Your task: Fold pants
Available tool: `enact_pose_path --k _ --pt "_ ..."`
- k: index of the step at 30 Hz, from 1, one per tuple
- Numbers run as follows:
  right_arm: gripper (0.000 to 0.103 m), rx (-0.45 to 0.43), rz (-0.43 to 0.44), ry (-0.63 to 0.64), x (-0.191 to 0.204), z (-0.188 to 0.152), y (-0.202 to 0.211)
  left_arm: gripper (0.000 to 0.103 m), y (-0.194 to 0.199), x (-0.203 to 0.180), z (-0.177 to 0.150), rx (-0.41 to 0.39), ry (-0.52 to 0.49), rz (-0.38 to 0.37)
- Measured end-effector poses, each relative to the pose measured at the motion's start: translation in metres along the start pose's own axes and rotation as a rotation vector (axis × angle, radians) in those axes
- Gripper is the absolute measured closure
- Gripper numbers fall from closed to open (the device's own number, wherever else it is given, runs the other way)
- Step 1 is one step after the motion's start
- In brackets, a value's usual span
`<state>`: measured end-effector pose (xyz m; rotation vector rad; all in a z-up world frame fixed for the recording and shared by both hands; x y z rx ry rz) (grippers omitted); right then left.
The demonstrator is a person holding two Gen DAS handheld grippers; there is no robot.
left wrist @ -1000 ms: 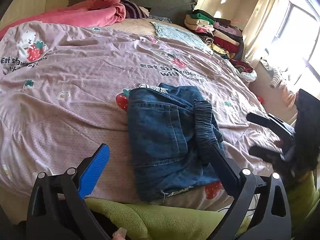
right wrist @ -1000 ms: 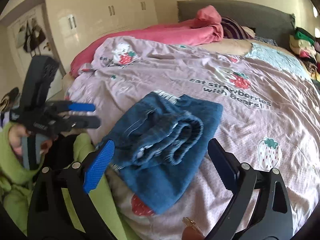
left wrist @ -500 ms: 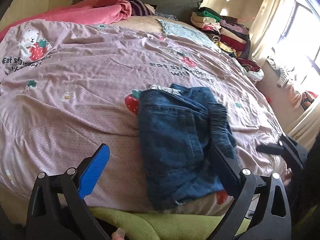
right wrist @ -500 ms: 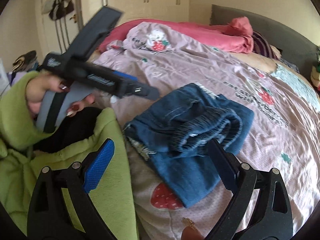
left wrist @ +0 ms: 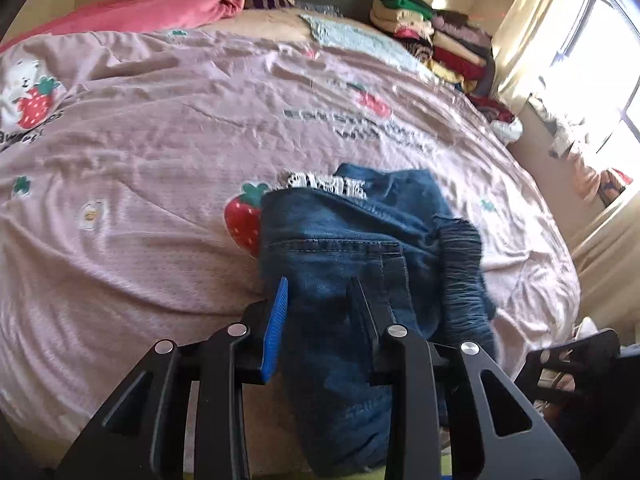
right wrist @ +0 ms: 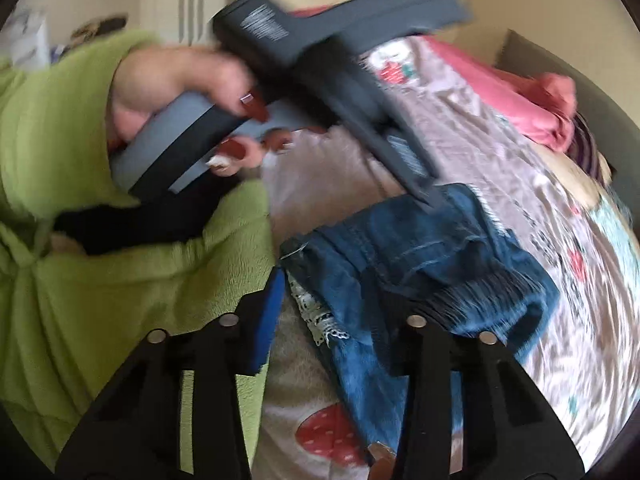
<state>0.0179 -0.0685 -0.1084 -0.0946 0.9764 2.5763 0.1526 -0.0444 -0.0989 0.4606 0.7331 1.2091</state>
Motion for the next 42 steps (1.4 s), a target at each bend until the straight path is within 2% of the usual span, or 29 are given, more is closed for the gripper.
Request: enact_pose_path --k 2,5,6,7,10,12,15,19,23,26,29,32,37,40,42 --pt "0.071 0.043 -0.026 0.060 0.001 -0.005 -0.013 0.075 -0.009 0.000 -0.003 0.019 -0.009 0.007" --pt "0.073 0.041 -0.041 0.083 -0.002 -0.004 -0.022 0.074 -0.017 0.002 -0.002 0.032 -0.011 0.009" --pt "0.086 0.031 -0.037 0.074 -0.003 -0.003 -0.023 0.074 -0.018 0.003 -0.002 0.034 -0.008 0.009" --pt "0.093 0.019 -0.028 0.063 -0.003 -0.001 -0.023 0.073 -0.020 0.004 -0.002 0.036 -0.005 0.009" --pt "0.098 0.004 0.036 0.033 0.002 0.000 -0.012 0.073 -0.023 0.005 -0.001 0.041 0.000 0.009" --pt "0.102 0.006 0.092 0.057 0.014 -0.005 0.001 0.072 -0.022 0.004 -0.001 0.037 0.000 0.007" --pt "0.102 0.050 0.085 0.083 0.018 -0.024 0.003 0.071 -0.023 0.003 -0.001 0.031 0.005 -0.001" --pt "0.101 0.036 0.099 -0.019 0.016 -0.036 -0.003 0.070 -0.024 0.003 -0.002 0.017 0.016 -0.001" --pt "0.092 0.023 0.114 -0.067 0.020 -0.035 0.010 0.064 -0.022 0.001 -0.004 0.018 0.009 -0.009" --pt "0.091 -0.009 0.102 -0.095 0.015 -0.026 0.029 0.060 -0.021 -0.001 -0.004 0.015 0.001 -0.007" --pt "0.090 -0.089 0.112 -0.155 0.011 -0.011 0.051 0.059 -0.020 -0.002 -0.005 0.014 -0.006 -0.002" --pt "0.081 -0.156 0.124 -0.195 0.009 0.004 0.059 0.059 -0.020 -0.002 -0.006 0.015 -0.004 -0.003" --pt "0.080 -0.132 0.125 -0.223 0.001 0.016 0.023 0.059 -0.019 -0.003 -0.007 0.015 -0.004 -0.001" --pt "0.079 -0.030 0.131 -0.263 0.006 -0.002 -0.004 0.059 -0.019 -0.003 -0.006 0.016 -0.004 -0.001" --pt "0.077 -0.026 0.148 -0.267 0.013 -0.008 -0.009 0.059 -0.019 -0.002 -0.006 0.018 -0.008 -0.003"
Point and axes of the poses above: each gripper's, at about its wrist camera, not at the fingertips, and y roughly against the way its jaws point, x to its left, z to its top, the point moved 8 cm from there along -y, roughly the way its jaws point, and after that the axes turned 11 degrees about -x, right-handed, at the moved point
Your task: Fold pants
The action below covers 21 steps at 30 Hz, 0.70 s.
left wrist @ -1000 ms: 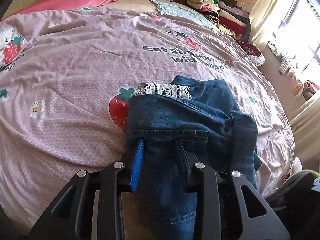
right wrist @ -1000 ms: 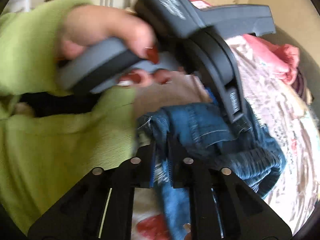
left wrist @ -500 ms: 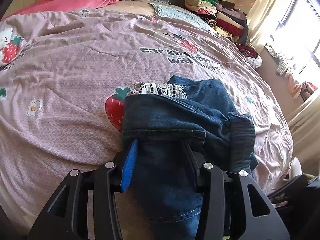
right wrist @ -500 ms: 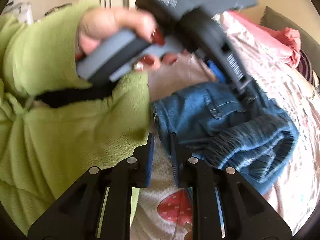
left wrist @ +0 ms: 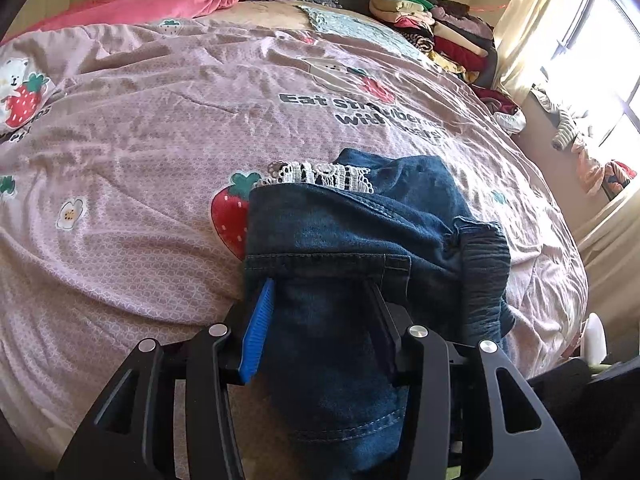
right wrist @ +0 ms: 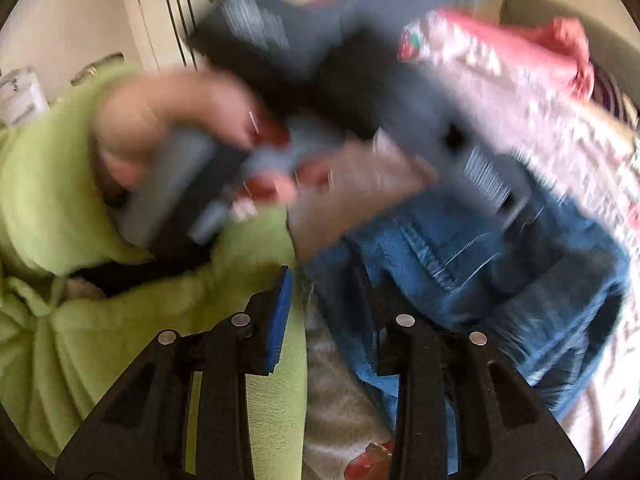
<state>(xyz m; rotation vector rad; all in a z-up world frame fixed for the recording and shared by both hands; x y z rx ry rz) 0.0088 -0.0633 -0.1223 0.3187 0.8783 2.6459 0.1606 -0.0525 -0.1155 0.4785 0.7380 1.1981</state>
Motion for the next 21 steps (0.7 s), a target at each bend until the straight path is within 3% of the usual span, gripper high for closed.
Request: enact_pose_path --k 11,15,21 --pt "0.077 0.022 -0.011 0.030 0.019 -0.004 0.022 0.058 0.004 0.000 0.000 -0.013 0.001 0.009" --pt "0.065 -0.013 -0.033 0.012 0.018 0.007 0.042 0.058 0.012 -0.001 0.001 -0.027 0.003 0.007" --pt "0.057 -0.077 -0.094 0.003 0.012 0.014 0.082 0.058 0.026 -0.003 0.003 -0.056 0.007 0.009"
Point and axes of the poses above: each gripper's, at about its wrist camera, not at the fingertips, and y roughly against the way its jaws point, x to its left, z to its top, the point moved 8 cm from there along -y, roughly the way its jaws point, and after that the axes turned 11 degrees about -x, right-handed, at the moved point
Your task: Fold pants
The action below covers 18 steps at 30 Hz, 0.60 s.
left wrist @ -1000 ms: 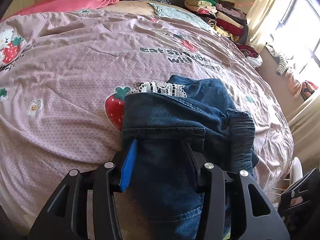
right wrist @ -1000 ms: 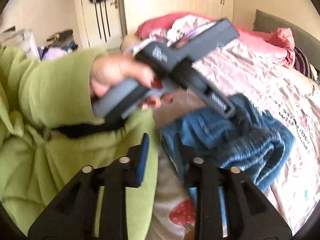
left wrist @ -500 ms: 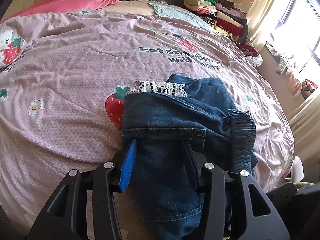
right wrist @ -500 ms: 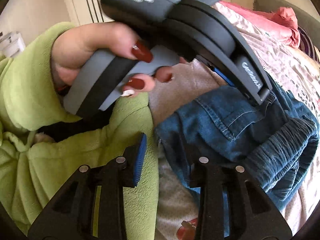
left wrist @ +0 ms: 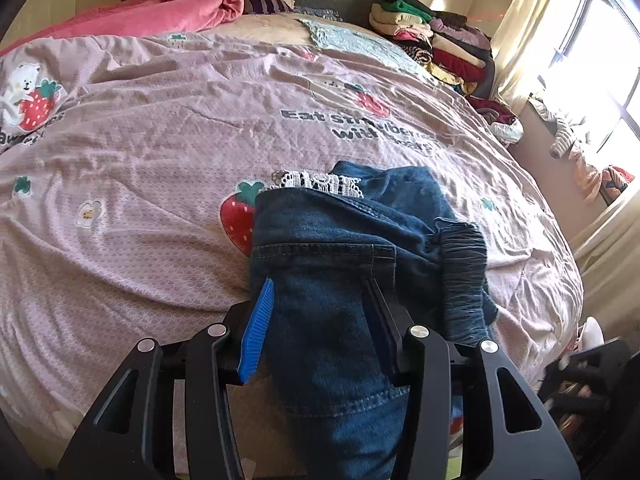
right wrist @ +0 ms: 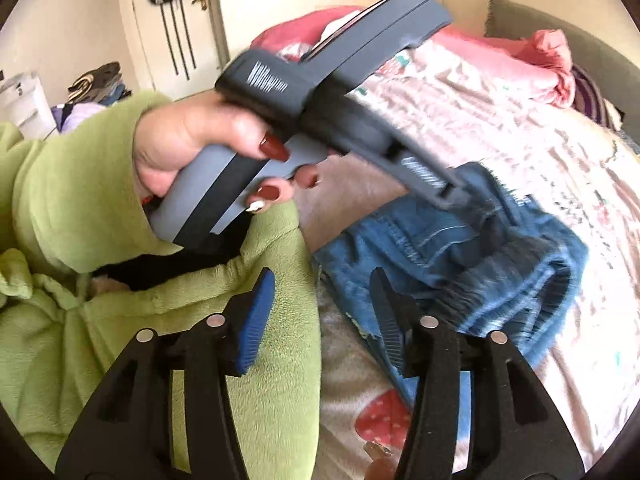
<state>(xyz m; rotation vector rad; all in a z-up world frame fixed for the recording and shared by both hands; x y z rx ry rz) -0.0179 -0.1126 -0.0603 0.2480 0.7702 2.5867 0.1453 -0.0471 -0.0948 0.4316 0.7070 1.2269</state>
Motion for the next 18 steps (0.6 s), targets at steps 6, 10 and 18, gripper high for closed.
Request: enact_pose_path --k 6,10,18 --pt "0.046 -0.048 -0.076 -0.012 -0.026 0.025 0.001 0.033 0.017 -0.004 0.005 -0.036 -0.020 0.012" --pt "0.039 -0.073 -0.115 -0.014 -0.030 0.034 0.006 0.030 0.027 -0.005 0.008 -0.056 -0.024 0.015" --pt "0.021 -0.130 -0.210 -0.037 -0.047 0.038 0.021 0.019 0.046 -0.005 0.012 -0.089 -0.018 0.024"
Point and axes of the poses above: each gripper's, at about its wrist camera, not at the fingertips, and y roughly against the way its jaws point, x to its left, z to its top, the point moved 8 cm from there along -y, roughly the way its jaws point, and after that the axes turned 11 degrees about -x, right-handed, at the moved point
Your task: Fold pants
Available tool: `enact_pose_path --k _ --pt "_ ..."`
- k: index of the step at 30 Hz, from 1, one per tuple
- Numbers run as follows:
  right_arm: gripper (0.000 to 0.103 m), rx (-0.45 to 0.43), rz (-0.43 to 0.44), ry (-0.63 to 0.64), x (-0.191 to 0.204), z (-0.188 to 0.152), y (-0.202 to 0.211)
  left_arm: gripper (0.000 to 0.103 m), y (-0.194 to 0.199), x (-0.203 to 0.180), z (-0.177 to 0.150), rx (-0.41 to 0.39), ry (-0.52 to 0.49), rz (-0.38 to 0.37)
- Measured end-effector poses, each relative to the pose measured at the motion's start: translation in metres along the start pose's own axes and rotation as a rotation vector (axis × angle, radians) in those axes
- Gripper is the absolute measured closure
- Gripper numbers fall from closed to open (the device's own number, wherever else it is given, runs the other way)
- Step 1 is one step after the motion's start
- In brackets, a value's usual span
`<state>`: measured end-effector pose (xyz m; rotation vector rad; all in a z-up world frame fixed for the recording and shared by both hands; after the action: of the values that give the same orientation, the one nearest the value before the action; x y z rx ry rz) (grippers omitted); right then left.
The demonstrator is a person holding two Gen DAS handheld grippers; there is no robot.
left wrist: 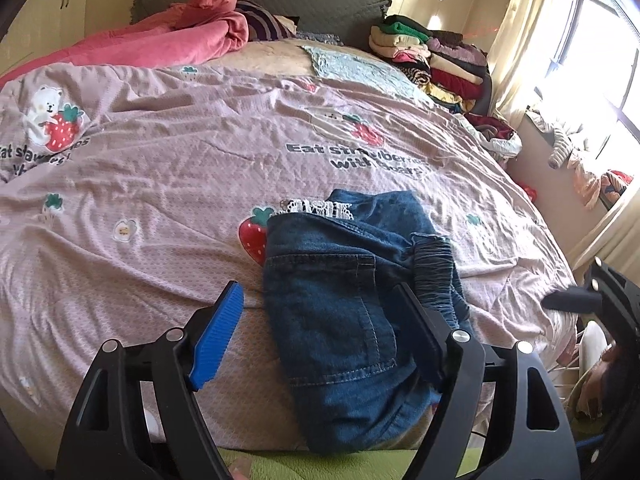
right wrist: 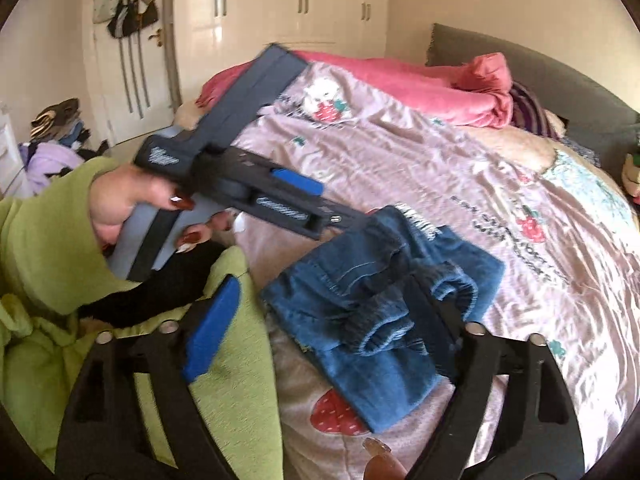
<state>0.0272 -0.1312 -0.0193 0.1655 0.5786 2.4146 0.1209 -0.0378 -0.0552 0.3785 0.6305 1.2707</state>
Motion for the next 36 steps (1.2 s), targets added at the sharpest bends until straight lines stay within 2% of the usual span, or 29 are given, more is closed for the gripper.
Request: enact_pose_path --k 1,12,25,36 --pt "0.021 -0.005 -0.010 -0.008 -0.003 0.001 0.001 0.011 0.003 0.000 0.001 -0.005 0.001 0.003" --pt "0.017 -0.059 -0.139 -0.100 -0.041 0.008 0.012 0.006 0.025 -0.006 0.005 -0.040 -0.005 -0.005" --pt "0.014 -0.066 -0.265 -0.205 -0.083 -0.001 0.019 0.005 0.031 -0.002 0.004 -0.055 -0.028 0.030" --pt "0.014 -0.002 -0.319 -0.289 -0.110 -0.024 0.001 0.005 0.013 0.004 -0.007 -0.017 -0.038 0.054"
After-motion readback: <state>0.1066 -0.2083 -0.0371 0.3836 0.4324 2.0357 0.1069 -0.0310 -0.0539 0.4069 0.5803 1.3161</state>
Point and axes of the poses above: each gripper's, at about its wrist camera, not at the fingertips, and y roughly against the way its jaws point, x to its left, z to its top, the point moved 8 cm from there along -y, roughly the way its jaws point, and after that the axes turned 11 degrees about -x, right-handed, at the moved point
